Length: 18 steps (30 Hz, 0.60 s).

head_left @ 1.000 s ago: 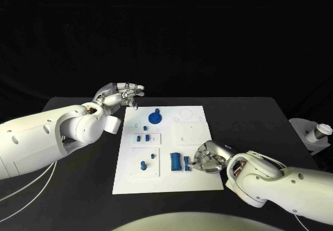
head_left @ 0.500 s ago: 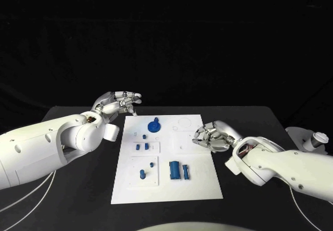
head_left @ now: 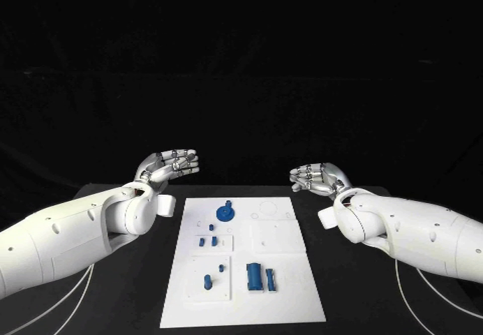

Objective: Assemble the parts on the task board

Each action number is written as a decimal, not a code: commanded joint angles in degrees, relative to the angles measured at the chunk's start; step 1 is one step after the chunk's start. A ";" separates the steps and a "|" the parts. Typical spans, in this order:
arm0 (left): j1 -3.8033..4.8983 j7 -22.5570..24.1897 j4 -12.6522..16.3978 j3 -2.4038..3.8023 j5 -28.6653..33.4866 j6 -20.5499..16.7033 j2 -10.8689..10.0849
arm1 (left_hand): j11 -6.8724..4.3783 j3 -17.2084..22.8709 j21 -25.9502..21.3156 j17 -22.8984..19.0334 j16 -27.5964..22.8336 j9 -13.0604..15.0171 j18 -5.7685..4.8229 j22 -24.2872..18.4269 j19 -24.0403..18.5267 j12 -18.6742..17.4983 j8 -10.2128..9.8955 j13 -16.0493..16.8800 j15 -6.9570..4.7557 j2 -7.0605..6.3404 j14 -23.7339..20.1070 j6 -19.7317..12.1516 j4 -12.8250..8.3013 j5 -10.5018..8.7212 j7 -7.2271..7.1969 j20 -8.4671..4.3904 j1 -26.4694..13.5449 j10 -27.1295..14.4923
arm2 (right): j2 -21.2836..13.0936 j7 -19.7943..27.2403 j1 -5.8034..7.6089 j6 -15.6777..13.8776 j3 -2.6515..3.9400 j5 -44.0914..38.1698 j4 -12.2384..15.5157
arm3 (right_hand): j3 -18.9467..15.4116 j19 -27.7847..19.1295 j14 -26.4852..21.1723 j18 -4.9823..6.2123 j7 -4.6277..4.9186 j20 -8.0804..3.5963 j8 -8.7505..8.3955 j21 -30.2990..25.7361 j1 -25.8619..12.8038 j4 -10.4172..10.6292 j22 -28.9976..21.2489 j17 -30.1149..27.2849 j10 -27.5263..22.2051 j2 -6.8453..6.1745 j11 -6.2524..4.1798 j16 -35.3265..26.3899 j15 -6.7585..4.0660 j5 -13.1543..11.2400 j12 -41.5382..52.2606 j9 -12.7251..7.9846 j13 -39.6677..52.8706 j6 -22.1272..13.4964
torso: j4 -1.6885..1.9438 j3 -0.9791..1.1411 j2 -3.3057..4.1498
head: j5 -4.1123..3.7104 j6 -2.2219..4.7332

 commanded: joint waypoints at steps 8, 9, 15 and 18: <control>-0.31 1.34 -1.74 0.08 1.03 -1.62 1.39 | -10.14 -28.27 -10.85 -7.97 -21.26 -16.14 -9.73 -11.08 -39.10 -9.45 -14.56 -3.63 -9.77 11.69 -41.18 -44.86 -9.29 -19.70 -9.92 -16.38 -26.97 -52.30 | 1.40 2.33 -0.04 1.66 0.29 4.44 -2.22 | -27.36 -50.70 -54.61 -10.21 -12.15 -13.21 -12.69 -3.63 -27.92 -11.92 -42.01 -21.03 -56.28 9.32 -9.09 -20.76 -6.94 -7.76 -8.95 -25.63 -19.16 -47.65 | 0.20 0.44 -0.41 | 0.25 1.36; -0.43 1.37 -1.42 0.13 0.97 -2.02 1.34 | -10.14 -28.27 -10.85 -7.97 -21.26 -16.14 -9.73 -11.08 -39.10 -9.45 -14.56 -3.63 -9.77 11.69 -41.18 -44.86 -9.29 -19.70 -9.92 -16.38 -28.96 -52.30 | 1.32 2.45 -0.15 1.30 0.41 4.63 -1.81 | -27.36 -50.70 -54.61 -10.21 -12.15 -13.21 -12.69 -3.63 -29.23 -11.92 -42.01 -21.03 -56.28 9.32 -9.09 -20.76 -6.94 -7.76 -8.95 -25.63 -19.16 -47.65 | 0.20 0.62 -0.51 | 0.42 1.57; -1.96 1.74 2.84 0.85 0.23 -7.41 0.56 | -10.14 -28.27 -10.85 -7.97 -21.26 -16.14 -9.73 -11.08 -39.10 -9.45 -14.56 -3.63 -9.77 11.69 -41.18 -44.86 -9.29 -19.70 -9.92 -16.38 -78.23 -52.30 | 0.37 4.03 -1.56 -3.53 2.03 7.14 3.57 | -27.36 -50.70 -54.61 -10.21 -12.15 -13.21 -12.69 -3.63 -77.04 -11.92 -42.01 -21.03 -56.28 9.32 -9.09 -20.76 -6.94 -7.76 -8.95 -25.63 -19.16 -47.65 | 0.19 1.96 -1.27 | 1.63 3.10; -3.12 2.03 6.08 1.39 -0.33 -11.49 -0.03 | -10.14 -28.27 -10.85 -7.97 -21.26 -16.14 -9.73 -11.08 -39.10 -9.45 -14.56 -3.63 -9.77 11.69 -41.18 -44.86 -9.29 -19.70 -9.92 -16.38 -78.23 -52.30 | -0.35 5.23 -2.63 -7.21 3.26 9.04 7.67 | -27.36 -50.70 -54.61 -10.21 -12.15 -13.21 -12.69 -3.63 -77.04 -11.92 -42.01 -21.03 -56.28 9.32 -9.09 -20.76 -6.94 -7.76 -8.95 -25.63 -19.16 -47.65 | 0.19 2.02 -1.30 | 1.69 3.17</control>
